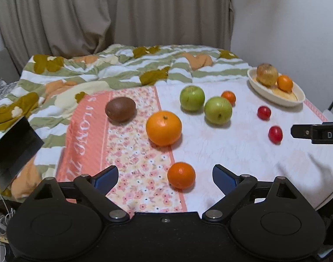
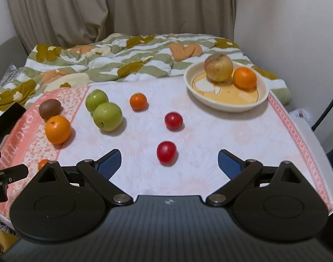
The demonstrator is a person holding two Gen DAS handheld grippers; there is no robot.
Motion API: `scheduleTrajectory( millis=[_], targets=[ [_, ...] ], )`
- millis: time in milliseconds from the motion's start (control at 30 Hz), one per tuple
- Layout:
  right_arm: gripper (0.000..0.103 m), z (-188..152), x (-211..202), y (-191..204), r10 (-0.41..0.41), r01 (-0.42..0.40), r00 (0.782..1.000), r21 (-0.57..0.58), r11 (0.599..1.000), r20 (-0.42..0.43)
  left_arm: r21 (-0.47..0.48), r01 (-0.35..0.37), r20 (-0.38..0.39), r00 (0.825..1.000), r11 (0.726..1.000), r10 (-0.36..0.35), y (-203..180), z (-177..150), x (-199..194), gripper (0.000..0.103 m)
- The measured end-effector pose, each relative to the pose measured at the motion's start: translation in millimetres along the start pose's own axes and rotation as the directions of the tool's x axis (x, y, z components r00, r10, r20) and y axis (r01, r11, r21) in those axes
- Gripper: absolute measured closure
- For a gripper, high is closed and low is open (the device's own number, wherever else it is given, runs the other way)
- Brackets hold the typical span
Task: Organize fruits
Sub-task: 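Grasp the small tangerine with the left tool while the right tool grasps a red cherry tomato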
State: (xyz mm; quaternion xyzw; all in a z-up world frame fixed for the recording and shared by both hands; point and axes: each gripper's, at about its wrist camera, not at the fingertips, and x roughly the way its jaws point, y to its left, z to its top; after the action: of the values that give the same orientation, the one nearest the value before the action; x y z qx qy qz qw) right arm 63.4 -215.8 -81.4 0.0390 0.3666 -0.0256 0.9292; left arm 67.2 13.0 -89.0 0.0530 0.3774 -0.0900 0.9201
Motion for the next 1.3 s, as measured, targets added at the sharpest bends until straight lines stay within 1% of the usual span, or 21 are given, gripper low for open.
scheduleTrajectory(
  millis=[100,167,233,333,400,433,467,567,600,633,700,767,867,933,1067,1133,1167,1200,1233,1267,1300],
  targets=[
    [0.0,-5,12,3,-0.015,0.015,1.0,-0.001,1.0,-0.008,0.005,0.021,-0.013,1.0,1.0,-0.021,-1,-5,12,0.012],
    [0.0,-7,20,3,-0.02,0.02,1.0,0.0,1.0,-0.019,0.013,0.028,-0.021,0.999,1.0,-0.027,-3,-8,20,0.018],
    [0.0,-9,28,3,-0.02,0.02,0.999,-0.004,1.0,-0.028,0.018,0.031,-0.031,0.999,0.999,-0.03,-5,-10,27,0.028],
    [0.0,-10,38,2,-0.024,0.024,0.999,-0.016,1.0,-0.037,0.012,0.034,-0.049,0.998,0.999,-0.033,-7,-12,36,0.035],
    [0.0,-10,43,1,-0.022,0.021,0.999,-0.018,1.0,-0.041,0.008,0.033,-0.056,0.998,0.999,-0.033,-9,-13,40,0.038],
    [0.0,-10,45,1,-0.02,0.02,0.999,-0.019,1.0,-0.043,0.008,0.033,-0.057,0.998,0.999,-0.033,-10,-13,42,0.044],
    [0.0,-10,48,1,-0.018,0.017,0.999,-0.021,1.0,-0.045,0.01,0.032,-0.058,0.998,0.999,-0.031,-11,-13,43,0.046],
    [0.0,-10,54,1,-0.007,0.005,0.998,-0.036,0.999,-0.054,0.016,0.021,-0.055,0.998,1.0,-0.02,-14,-12,46,0.048],
    [0.005,-10,55,2,-0.002,-0.001,0.998,-0.044,0.999,-0.062,0.015,0.017,-0.054,0.998,1.0,-0.016,-15,-12,47,0.051],
    [0.008,-10,58,2,0.003,-0.007,0.997,-0.05,0.999,-0.075,0.015,0.016,-0.055,0.998,1.0,-0.015,-15,-11,49,0.057],
    [0.01,-9,63,2,0.007,-0.011,0.996,-0.049,0.999,-0.084,0.01,0.021,-0.058,0.998,1.0,-0.02,-16,-9,51,0.061],
    [0.01,-8,66,2,0.01,-0.015,0.996,-0.049,0.999,-0.087,0.014,0.016,-0.059,0.998,1.0,-0.015,-17,-8,52,0.061],
    [0.015,-5,70,2,0.016,-0.021,0.996,-0.057,0.998,-0.09,0.01,0.013,-0.064,0.998,1.0,-0.012,-18,-8,52,0.061],
    [0.025,-3,74,2,0.022,-0.028,0.995,-0.065,0.997,-0.095,0.007,0.012,-0.067,0.998,1.0,-0.011,-18,-8,51,0.062],
    [0.032,0,80,3,0.029,-0.036,0.994,-0.072,0.997,-0.101,-0.001,0.007,-0.072,0.997,1.0,-0.007,-18,-8,50,0.062],
    [0.038,0,82,4,0.028,-0.036,0.994,-0.076,0.996,-0.105,-0.005,0.003,-0.073,0.997,1.0,-0.003,-17,-9,50,0.062],
    [0.039,1,83,4,0.028,-0.036,0.994,-0.077,0.996,-0.105,-0.007,0.0,-0.073,0.997,1.0,0.0,-17,-9,49,0.062],
    [0.042,1,83,4,0.024,-0.032,0.995,-0.079,0.996,-0.1,-0.011,-0.003,-0.073,0.997,1.0,0.002,-17,-9,49,0.062],
    [0.053,1,83,5,0.019,-0.026,0.995,-0.082,0.996,-0.096,-0.016,-0.007,-0.074,0.997,1.0,0.006,-16,-9,48,0.062],
    [0.058,1,83,5,0.016,-0.025,0.995,-0.087,0.996,-0.096,-0.022,-0.01,-0.074,0.997,1.0,0.009,-14,-9,47,0.062],
    [0.058,1,82,5,0.016,-0.025,0.995,-0.087,0.996,-0.095,-0.028,-0.013,-0.073,0.997,1.0,0.011,-13,-9,46,0.062]
  ],
)
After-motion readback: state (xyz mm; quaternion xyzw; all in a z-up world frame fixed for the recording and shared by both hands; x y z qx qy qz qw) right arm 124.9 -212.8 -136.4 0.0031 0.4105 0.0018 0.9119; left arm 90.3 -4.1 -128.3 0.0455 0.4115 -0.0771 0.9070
